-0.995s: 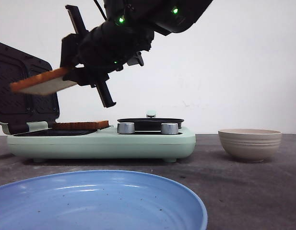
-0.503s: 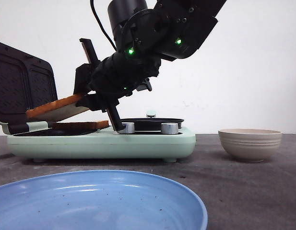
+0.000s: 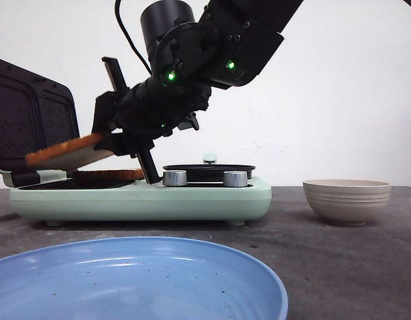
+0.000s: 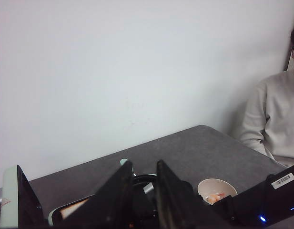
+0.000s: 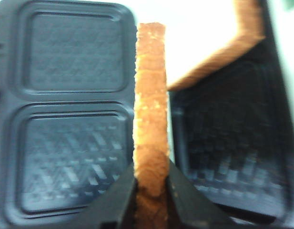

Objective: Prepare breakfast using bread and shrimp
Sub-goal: 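Carry the bread with the right gripper and lay it on the first slice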

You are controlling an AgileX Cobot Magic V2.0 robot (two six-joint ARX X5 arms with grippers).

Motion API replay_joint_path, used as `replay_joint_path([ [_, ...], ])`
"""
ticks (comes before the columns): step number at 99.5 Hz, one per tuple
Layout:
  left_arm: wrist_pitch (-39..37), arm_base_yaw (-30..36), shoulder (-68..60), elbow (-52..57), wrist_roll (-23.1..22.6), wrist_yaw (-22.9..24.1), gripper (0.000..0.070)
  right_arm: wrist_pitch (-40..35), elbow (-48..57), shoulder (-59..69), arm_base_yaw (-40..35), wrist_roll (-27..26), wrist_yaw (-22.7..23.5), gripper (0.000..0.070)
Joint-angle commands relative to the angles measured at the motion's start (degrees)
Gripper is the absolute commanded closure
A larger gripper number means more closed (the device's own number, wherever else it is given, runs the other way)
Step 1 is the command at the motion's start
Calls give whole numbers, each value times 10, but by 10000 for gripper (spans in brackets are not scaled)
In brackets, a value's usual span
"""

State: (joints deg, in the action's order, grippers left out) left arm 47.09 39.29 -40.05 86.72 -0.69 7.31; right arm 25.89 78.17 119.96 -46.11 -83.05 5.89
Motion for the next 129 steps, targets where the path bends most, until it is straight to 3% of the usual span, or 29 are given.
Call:
replay_joint_path([
  [1,-3,5,-3,9,-4,-1,686,-7,14,14,-6,-12,-1,700],
  [53,-3,14,-3,9,-16,-1,686,-25,14,14,-8,-21,-4,698],
  [58,-3,14,-3,9,-16,-1,685,-24,14,14,-8,-21,-3,652],
  [70,-3,17,-3,9,-16,0,685,-23,14,14,-9,-21,-2,362],
  [75,-3,17,-3,9,-17,0,686,-24,14,14,-9,-21,0,311],
  [129,-4,17,-2,9,-16,-1,685,-59,14,13,-17,11,23,289],
])
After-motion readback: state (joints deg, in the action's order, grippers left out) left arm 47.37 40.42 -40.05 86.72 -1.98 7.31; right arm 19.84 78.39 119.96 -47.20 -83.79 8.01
